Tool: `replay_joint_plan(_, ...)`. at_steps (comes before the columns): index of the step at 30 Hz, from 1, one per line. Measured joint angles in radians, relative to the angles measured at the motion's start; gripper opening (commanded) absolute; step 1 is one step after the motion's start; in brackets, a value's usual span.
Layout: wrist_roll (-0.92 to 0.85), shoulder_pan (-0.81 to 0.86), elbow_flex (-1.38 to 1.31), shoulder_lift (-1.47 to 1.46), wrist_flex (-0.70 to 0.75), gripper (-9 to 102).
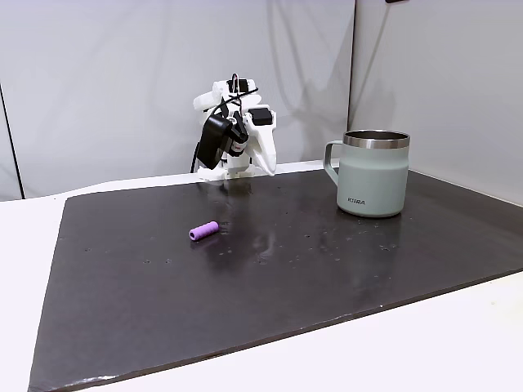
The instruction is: Grasp a pengrip and put it in the cup.
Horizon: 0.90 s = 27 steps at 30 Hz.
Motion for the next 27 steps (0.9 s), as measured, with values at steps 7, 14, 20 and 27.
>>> replay_joint_plan(7, -0.037, -0.025, 0.0, 0.0, -0.017, 0)
replay_joint_plan(14, -0.037, -0.023, 0.0, 0.0, -0.017, 0)
replay_joint_plan(20, -0.021, 0.025, 0.0, 0.0, -0.031, 0)
replay_joint_plan(27, 0.025, 0.094, -0.144, -0.106, -0.061, 0)
